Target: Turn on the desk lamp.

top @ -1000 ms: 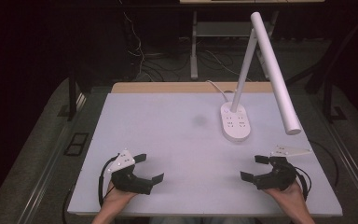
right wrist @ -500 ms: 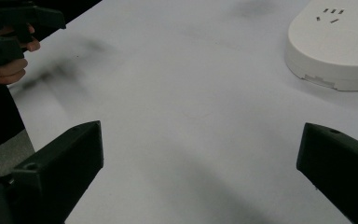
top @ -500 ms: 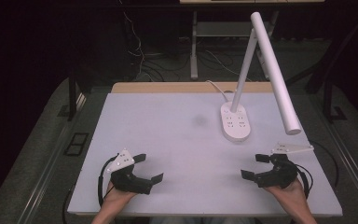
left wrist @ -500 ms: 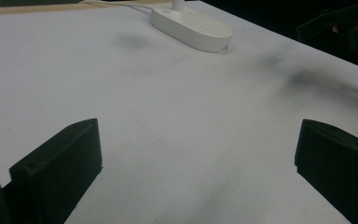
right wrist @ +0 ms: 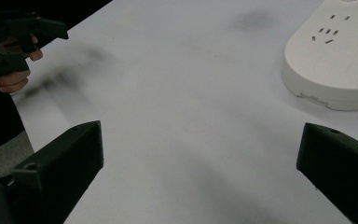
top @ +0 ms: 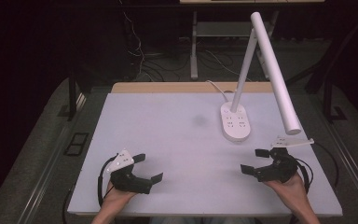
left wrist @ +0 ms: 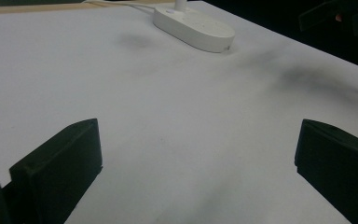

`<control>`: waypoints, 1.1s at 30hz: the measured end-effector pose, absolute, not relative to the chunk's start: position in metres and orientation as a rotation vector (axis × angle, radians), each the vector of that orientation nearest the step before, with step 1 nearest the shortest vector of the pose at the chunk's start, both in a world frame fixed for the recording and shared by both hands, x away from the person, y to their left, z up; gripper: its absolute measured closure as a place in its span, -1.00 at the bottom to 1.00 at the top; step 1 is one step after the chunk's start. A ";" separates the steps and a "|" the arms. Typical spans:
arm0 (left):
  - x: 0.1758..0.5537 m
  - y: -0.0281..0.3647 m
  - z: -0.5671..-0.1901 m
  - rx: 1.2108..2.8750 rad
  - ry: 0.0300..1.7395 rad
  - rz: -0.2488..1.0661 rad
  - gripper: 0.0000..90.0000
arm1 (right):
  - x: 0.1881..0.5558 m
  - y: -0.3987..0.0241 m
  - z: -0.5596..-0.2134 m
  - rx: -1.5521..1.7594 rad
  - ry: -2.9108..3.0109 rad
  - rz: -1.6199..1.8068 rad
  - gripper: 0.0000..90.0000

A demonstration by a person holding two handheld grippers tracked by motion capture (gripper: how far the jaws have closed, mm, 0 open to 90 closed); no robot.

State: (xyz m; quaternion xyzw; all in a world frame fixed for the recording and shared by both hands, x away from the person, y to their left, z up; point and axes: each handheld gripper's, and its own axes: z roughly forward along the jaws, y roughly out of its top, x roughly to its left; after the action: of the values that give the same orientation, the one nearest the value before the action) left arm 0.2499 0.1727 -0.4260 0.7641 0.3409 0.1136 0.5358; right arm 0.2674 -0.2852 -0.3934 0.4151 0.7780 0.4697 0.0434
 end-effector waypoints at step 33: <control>0.250 0.174 -0.426 1.816 0.820 0.280 -1.00 | 0.312 -0.288 -0.367 1.262 2.373 1.383 -0.97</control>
State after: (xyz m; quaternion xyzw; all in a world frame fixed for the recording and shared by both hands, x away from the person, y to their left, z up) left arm 0.2504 0.1743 -0.4262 0.7624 0.3443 0.1177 0.5351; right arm 0.3119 -0.2885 -0.3667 0.4168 0.7837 0.4568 0.0592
